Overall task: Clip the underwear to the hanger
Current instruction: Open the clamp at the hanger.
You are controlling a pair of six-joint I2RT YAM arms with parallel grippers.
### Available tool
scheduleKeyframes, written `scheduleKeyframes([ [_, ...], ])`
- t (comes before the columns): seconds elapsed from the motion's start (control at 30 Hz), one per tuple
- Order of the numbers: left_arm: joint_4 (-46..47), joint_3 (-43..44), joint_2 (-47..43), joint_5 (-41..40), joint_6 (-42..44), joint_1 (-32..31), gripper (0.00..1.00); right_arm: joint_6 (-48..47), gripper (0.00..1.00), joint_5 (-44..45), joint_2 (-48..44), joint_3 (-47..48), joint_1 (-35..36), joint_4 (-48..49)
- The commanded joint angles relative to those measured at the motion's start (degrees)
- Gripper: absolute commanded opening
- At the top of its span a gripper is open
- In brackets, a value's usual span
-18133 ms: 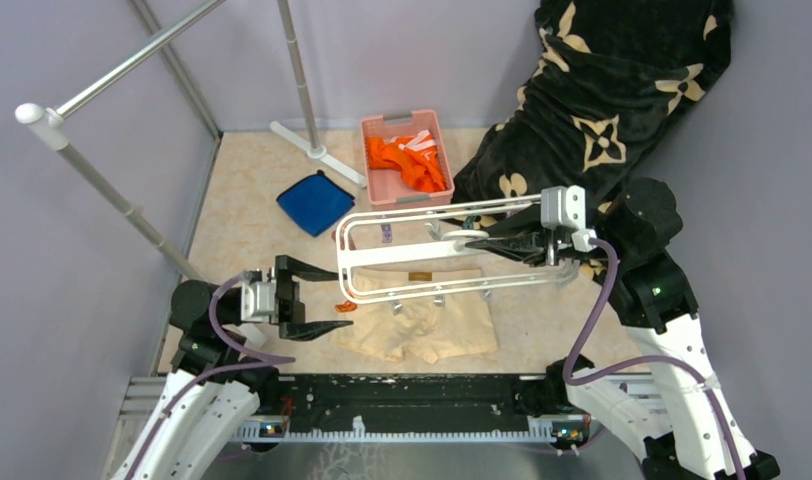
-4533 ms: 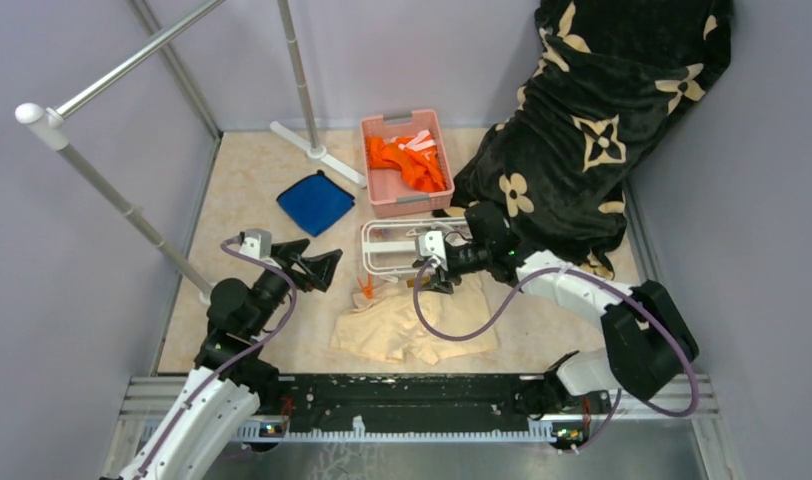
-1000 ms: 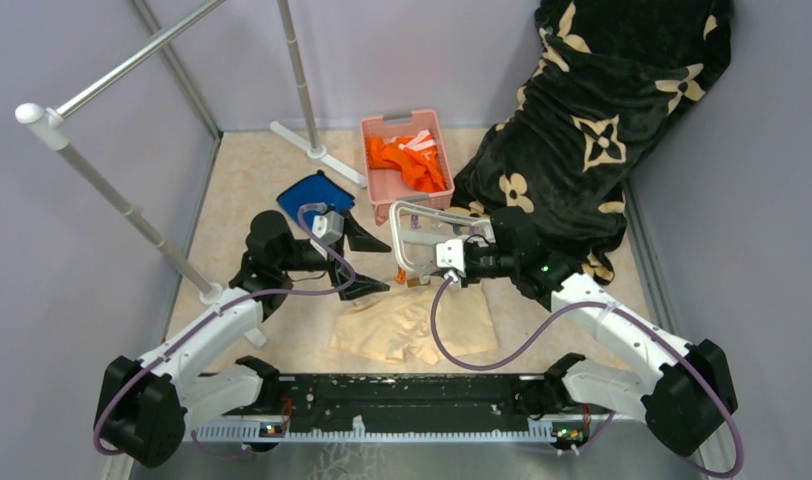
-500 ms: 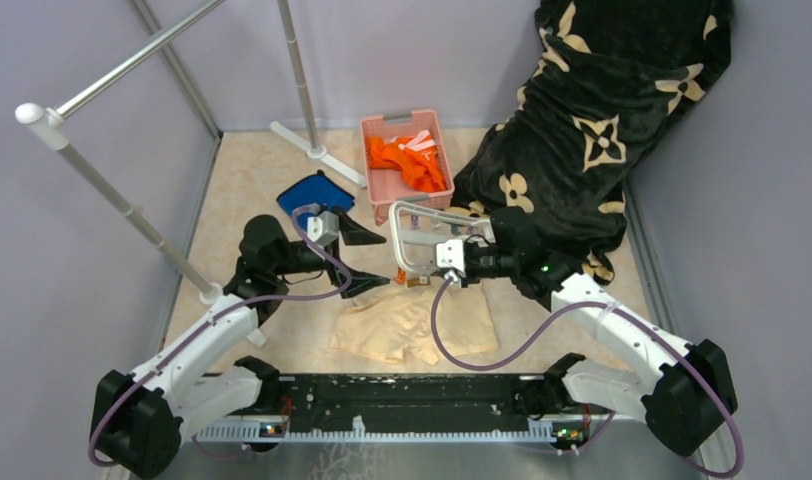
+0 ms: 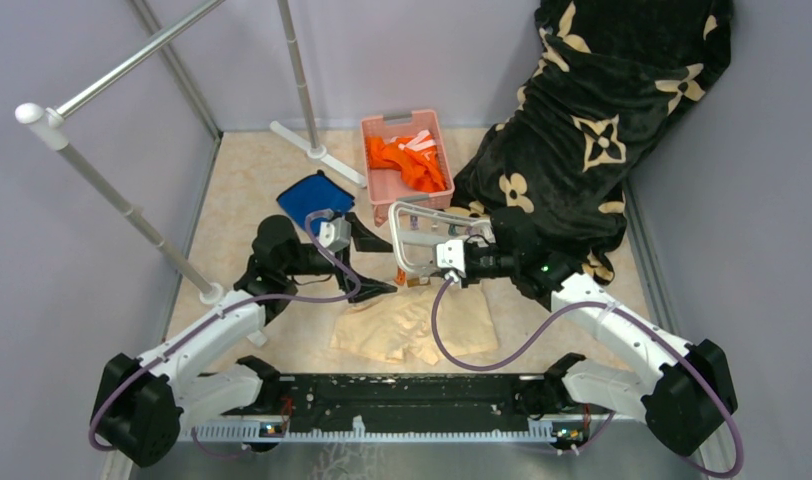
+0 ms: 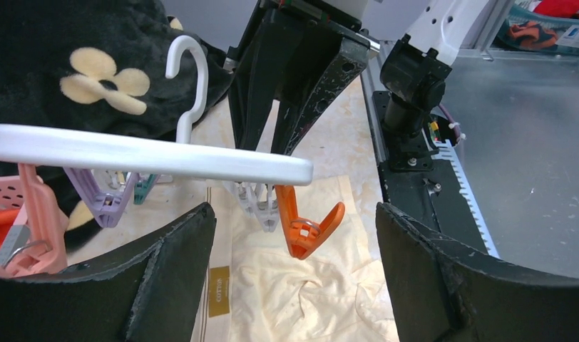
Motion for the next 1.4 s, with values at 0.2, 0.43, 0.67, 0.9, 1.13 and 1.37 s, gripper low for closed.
scheduleKeyframes([
  [0.2, 5.0, 0.5, 3.2, 2.2, -2.1, -2.5, 0.88, -2.0, 0.0, -2.6, -1.8, 1.9, -0.3, 7.1],
  [0.43, 5.7, 0.8, 4.2, 1.9, -2.9, -3.2, 0.82, -1.8, 0.0, -2.6, -1.8, 1.5, -0.3, 7.5],
  [0.67, 6.9, 1.1, 5.2, 2.4, -4.5, -3.4, 0.76, -1.7, 0.0, -2.4, -1.9, 1.4, -0.3, 7.4],
  [0.9, 7.7, 1.2, 5.2, 2.1, -4.6, -3.4, 0.71, -1.8, 0.0, -2.3, -1.7, 1.5, -0.3, 7.3],
  [1.13, 7.7, 1.5, 5.4, 1.7, -4.5, -3.4, 0.65, -1.8, 0.0, -2.3, -1.5, 1.6, -0.3, 7.1],
  [1.37, 7.3, 1.5, 5.4, 1.6, -4.5, -3.4, 0.52, -1.7, 0.0, -2.4, -1.4, 1.7, -0.3, 7.1],
])
